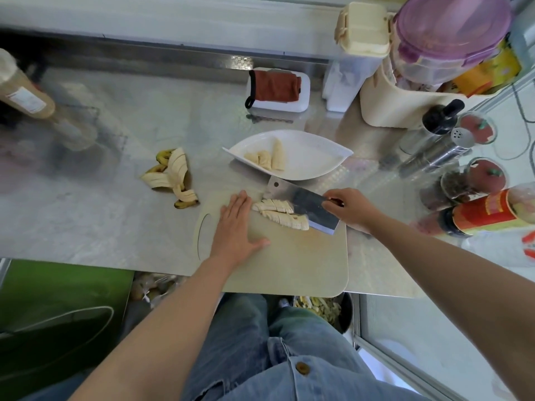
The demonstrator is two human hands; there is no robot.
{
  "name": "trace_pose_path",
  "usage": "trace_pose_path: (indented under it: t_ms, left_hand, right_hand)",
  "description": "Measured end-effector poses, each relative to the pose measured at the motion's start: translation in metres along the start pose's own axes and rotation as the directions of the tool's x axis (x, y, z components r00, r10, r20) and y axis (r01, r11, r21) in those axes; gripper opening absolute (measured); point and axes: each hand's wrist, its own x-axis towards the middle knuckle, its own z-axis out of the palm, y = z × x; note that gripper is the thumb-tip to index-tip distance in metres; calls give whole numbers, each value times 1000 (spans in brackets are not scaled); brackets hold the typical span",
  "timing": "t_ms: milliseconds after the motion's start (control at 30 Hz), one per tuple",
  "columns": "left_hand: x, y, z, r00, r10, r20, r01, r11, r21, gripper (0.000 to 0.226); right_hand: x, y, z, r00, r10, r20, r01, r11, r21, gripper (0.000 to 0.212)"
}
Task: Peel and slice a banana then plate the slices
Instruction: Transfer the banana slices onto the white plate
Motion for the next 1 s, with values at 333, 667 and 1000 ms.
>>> trace_pose_path:
  t_ms: [333,667,1000]
  left_hand:
    - [22,1,-21,962,-47,-268,56,998,27,14]
    - [32,-6,-25,967,-19,-253,26,999,26,18]
    - [33,-5,-25,971,16,-241,-5,999,45,15]
  right_hand:
    - [16,-21,-5,996,-47,71,53,994,-97,28]
    - [29,-26,-1,996,-77,48,83,985,-154,18]
    - [34,-22,2,998,-44,49,50,993,-109,23]
